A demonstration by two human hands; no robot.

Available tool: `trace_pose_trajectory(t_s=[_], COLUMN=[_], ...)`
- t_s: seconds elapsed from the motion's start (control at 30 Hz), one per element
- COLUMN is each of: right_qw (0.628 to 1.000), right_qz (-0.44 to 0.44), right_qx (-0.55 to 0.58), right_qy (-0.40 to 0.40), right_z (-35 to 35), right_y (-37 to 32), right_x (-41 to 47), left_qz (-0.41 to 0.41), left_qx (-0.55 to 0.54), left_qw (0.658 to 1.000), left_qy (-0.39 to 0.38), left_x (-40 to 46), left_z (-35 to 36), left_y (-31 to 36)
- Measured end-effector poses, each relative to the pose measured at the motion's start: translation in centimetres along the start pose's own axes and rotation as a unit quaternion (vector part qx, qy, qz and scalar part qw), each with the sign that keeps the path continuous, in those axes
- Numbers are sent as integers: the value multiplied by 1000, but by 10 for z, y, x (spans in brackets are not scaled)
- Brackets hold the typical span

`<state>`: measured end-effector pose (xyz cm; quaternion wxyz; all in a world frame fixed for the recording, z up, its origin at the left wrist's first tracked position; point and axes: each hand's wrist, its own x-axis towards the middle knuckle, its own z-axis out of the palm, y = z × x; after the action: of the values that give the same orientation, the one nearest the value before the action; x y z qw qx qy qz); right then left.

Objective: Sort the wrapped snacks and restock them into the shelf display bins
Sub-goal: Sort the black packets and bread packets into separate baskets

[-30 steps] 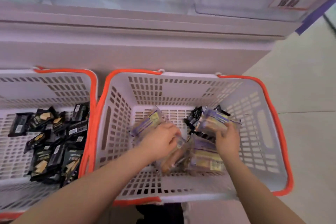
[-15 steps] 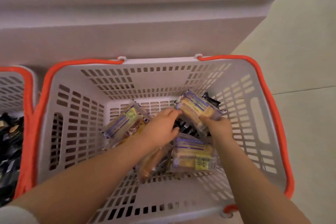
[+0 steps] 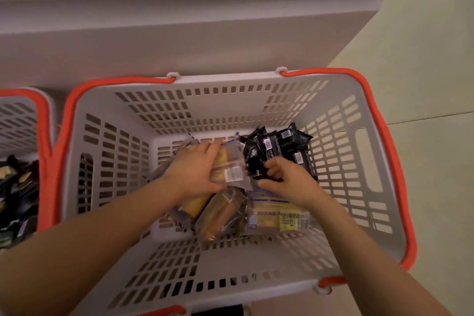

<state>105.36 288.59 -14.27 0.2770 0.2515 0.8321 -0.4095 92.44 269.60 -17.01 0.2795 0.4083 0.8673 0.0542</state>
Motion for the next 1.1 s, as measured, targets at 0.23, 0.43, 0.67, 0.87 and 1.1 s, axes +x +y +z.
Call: trace_pose_trajectory(t_s=[0.23, 0.43, 0.67, 0.87, 1.1], right_qw=[959, 997, 984, 989, 953], right_qz=[-19, -62, -3, 31, 73], right_qx=[-277, 32, 170, -4, -134], right_qy=[-59, -12, -52, 143, 261], right_z=[5, -9, 20, 23, -7], right_y=[5, -25, -52, -19, 30], right_x=[-3, -10, 7, 23, 32], left_qz=[-168, 24, -109, -128, 116], left_qx=[-68, -289, -458, -93, -42], left_qw=[983, 949, 881, 987, 989], left_qy=[-7, 122, 41, 32, 88], left_x=[-14, -26, -31, -34, 2], left_z=[17, 1, -9, -12, -2], left_y=[-23, 8, -11, -21, 51])
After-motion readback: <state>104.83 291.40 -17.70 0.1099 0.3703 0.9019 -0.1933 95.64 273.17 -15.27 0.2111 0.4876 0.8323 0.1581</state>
